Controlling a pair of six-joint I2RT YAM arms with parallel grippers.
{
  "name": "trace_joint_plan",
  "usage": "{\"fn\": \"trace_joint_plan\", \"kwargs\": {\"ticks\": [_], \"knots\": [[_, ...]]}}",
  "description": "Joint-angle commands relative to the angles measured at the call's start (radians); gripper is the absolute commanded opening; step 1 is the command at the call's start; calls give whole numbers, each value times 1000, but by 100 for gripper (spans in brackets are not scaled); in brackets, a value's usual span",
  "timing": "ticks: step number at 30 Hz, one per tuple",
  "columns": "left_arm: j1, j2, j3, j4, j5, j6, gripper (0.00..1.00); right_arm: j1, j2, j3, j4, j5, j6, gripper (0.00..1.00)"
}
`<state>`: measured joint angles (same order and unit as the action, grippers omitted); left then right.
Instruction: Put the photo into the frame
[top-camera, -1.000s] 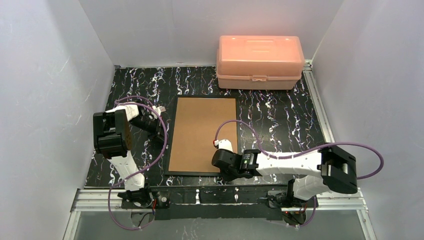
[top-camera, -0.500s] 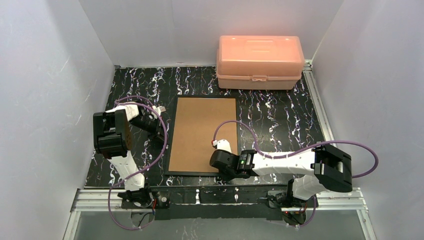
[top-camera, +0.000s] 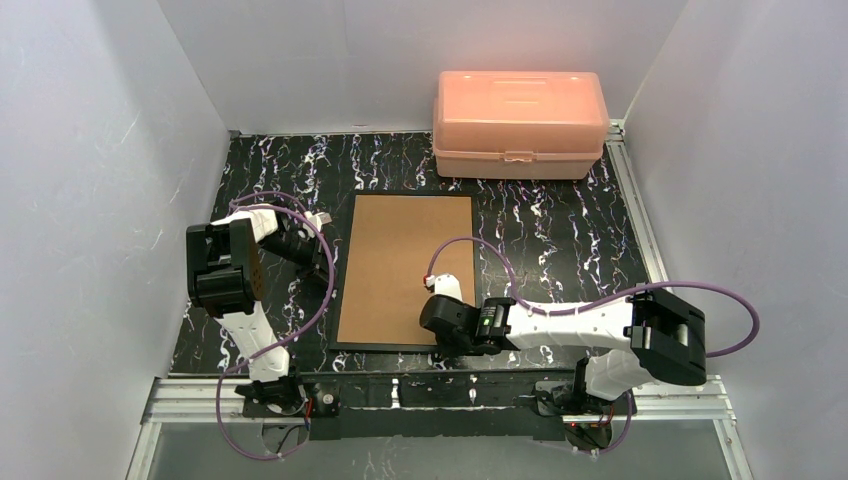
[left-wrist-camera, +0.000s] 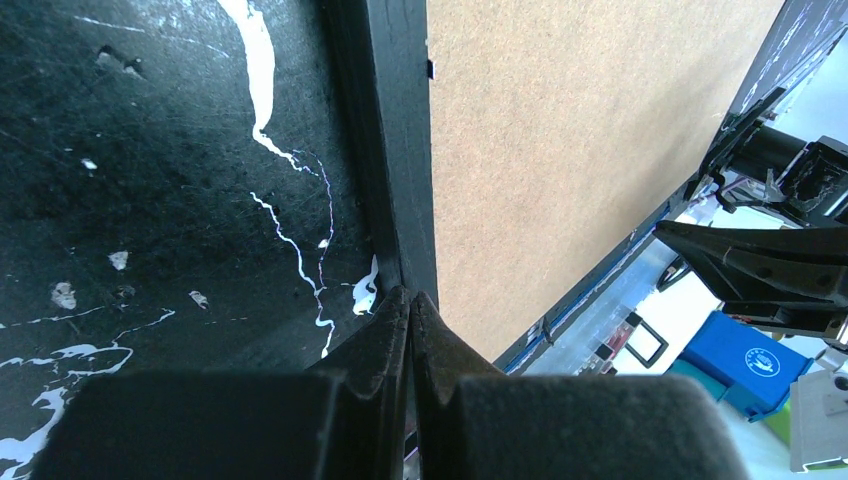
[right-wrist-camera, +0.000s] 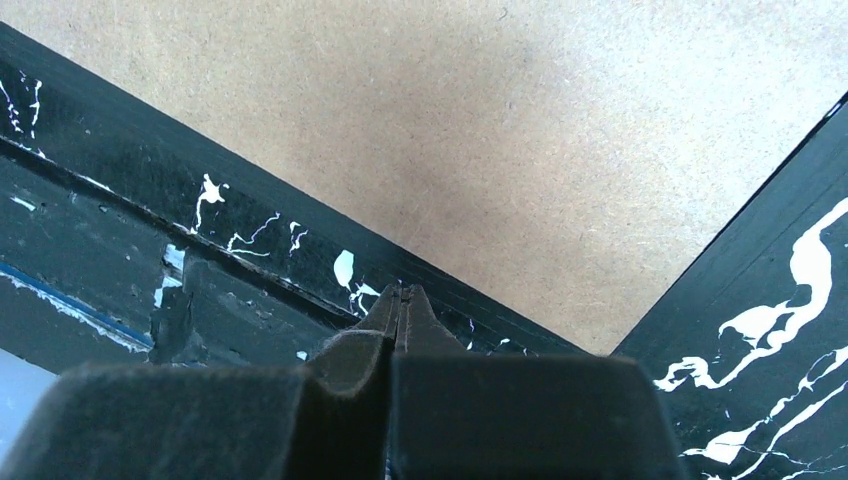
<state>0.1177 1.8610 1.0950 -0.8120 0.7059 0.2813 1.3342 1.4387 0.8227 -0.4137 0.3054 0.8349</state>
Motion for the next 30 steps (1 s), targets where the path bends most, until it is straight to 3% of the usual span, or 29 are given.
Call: {"fn": "trace_joint_plan", "kwargs": {"ticks": [1,21,30], "knots": [[-4,-43,18,-21,7,18,0,-12,-13,9,28,18,-5,1],[-4,-43,22,-21,5,18,0,-18,-18,-30,53,-37,-13,1],[-4,-44,25,-25,-3,23,0,-18,0,-17,49,7,-13,1]]}}
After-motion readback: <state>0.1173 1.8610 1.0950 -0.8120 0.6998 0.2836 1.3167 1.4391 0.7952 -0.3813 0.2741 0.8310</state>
